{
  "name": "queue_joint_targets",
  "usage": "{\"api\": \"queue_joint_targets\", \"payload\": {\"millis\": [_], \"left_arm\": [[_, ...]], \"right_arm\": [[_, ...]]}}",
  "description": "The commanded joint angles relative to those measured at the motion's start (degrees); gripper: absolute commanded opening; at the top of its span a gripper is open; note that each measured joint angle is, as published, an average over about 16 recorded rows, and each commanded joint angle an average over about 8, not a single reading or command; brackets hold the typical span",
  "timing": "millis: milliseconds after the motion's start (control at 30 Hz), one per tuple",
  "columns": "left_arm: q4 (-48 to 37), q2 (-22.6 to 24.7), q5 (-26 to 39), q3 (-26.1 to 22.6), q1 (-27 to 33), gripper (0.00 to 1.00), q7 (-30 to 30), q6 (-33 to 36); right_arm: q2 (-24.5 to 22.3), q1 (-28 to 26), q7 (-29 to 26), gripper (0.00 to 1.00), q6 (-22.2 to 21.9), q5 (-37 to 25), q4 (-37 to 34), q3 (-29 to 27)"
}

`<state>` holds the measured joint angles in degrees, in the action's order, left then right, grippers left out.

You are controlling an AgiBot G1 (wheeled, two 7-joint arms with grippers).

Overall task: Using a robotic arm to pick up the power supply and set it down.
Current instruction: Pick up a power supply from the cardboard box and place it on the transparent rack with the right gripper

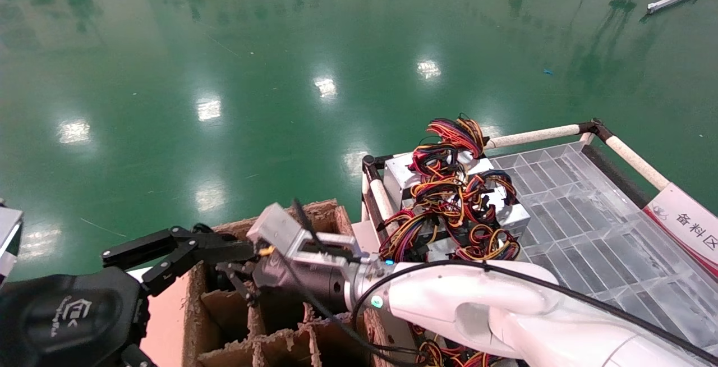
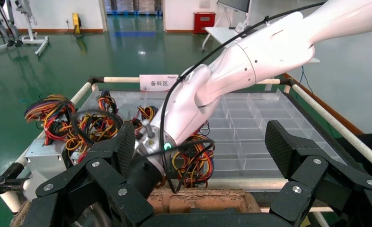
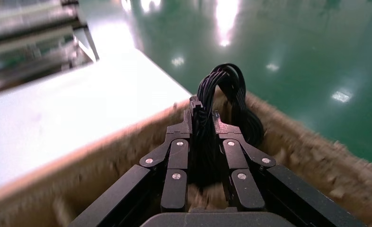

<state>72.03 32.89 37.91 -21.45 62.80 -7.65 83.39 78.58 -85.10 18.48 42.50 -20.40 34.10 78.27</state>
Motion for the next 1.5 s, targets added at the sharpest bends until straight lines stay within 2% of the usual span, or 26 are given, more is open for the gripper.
{"api": "queue_joint_targets", "payload": {"millis": [33,400,867,1167,1500], "left_arm": [[0.0,0.0,0.0,0.0,0.0,0.73,0.0,0.0],[0.0,0.0,0.0,0.0,0.0,0.75,0.0,0.0],[0.0,0.0,-0.01,-0.01,0.0,0.78,0.0,0.0],[0.0,0.0,-0.01,-0.01,0.0,0.87,0.01,0.0],[0.0,-0.01,-0.01,-0.01,0.0,0.91,0.01,-0.01]], "right_arm": [[-0.02,0.03,-0.09,0.0,0.71,1.71,-0.56,-0.45],[-0.27,-0.7,0.81,0.0,7.92,11.75,-4.6,-3.94],[-1.13,-5.62,0.67,0.0,22.49,21.86,-12.25,-8.16],[-4.27,-12.43,0.07,0.0,32.53,22.81,-21.12,-9.14],[-13.02,-19.33,-2.56,0.0,43.04,18.66,-27.21,-6.74]]}}
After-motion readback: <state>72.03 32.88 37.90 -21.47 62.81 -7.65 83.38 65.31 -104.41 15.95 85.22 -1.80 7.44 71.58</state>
